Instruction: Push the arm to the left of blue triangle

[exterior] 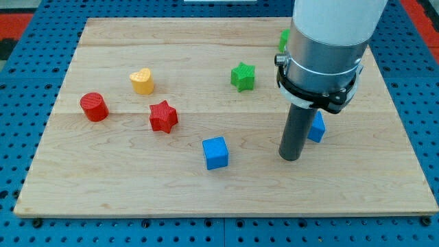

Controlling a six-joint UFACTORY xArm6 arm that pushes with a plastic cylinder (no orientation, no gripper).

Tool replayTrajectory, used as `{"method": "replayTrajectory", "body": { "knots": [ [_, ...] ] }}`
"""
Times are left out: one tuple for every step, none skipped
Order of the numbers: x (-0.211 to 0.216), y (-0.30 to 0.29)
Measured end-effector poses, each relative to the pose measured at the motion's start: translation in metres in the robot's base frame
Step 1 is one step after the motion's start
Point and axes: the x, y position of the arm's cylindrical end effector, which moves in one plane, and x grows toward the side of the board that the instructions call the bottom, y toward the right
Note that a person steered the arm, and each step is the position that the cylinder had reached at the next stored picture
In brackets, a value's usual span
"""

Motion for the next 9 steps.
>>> {"method": "replayTrajectory", "body": {
  "knots": [
    [0.0,-0.004],
    [-0.001,-0.003],
    [-0.006,0.001],
    [-0.011,0.001],
    [-0.014,0.001],
    [-0.017,0.001],
    [-0.022,0.002],
    [-0.026,0.002],
    [-0.028,0.002]
  ]
}}
